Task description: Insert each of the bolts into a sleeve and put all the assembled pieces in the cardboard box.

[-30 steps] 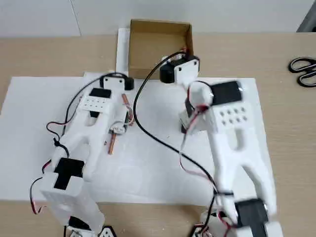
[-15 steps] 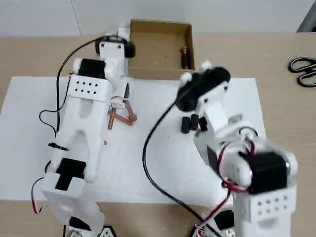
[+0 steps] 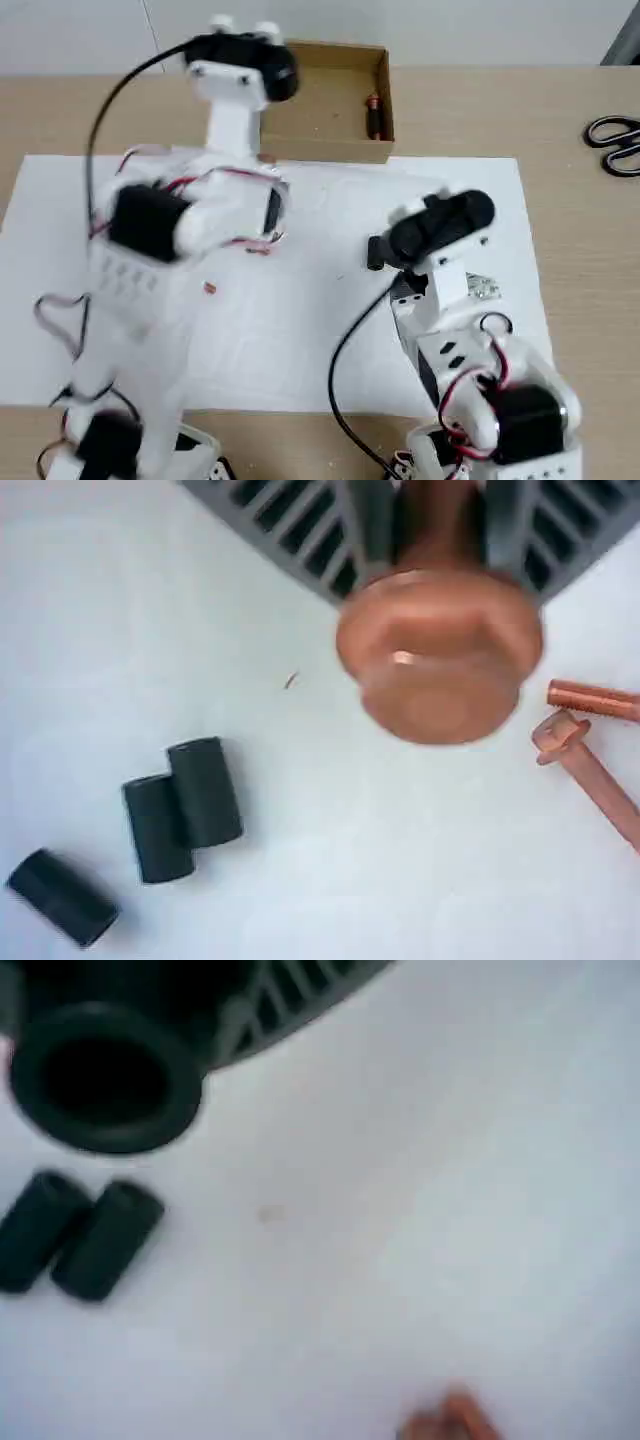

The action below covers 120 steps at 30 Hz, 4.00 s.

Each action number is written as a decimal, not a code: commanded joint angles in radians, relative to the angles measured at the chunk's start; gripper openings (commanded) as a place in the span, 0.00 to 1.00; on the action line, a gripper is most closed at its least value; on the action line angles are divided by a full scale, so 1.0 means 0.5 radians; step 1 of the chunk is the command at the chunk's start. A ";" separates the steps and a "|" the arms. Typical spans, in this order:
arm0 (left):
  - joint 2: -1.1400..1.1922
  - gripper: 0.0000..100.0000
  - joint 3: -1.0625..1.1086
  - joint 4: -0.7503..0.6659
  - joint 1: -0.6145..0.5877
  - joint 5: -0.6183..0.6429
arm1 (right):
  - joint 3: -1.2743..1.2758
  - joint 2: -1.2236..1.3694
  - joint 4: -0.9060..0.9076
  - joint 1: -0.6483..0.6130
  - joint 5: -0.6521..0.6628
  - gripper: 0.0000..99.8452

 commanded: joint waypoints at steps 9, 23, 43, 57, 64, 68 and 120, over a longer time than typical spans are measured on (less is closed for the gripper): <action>-0.884 0.00 1.416 -1.320 0.003 0.310 | 0.660 -0.566 -0.397 -0.204 -0.074 0.00; -1.326 0.00 2.223 -2.041 0.414 0.322 | 1.046 -0.726 -0.753 -0.453 -0.221 0.00; -1.310 0.00 2.300 -2.117 0.565 0.381 | 1.175 -0.726 -0.821 -0.600 -0.350 0.00; -1.316 0.00 2.435 -2.117 0.617 0.381 | 1.175 -0.726 -0.861 -0.631 -0.350 0.00; -1.329 0.00 2.429 -1.912 0.617 0.371 | 1.175 -0.726 -0.861 -0.624 -0.350 0.00; -1.329 0.00 2.426 -1.758 0.620 0.371 | 1.172 -0.726 -0.861 -0.624 -0.347 0.00; -1.329 0.26 1.843 -0.307 -0.988 -0.736 | -1.587 2.631 -1.610 0.078 -0.160 0.00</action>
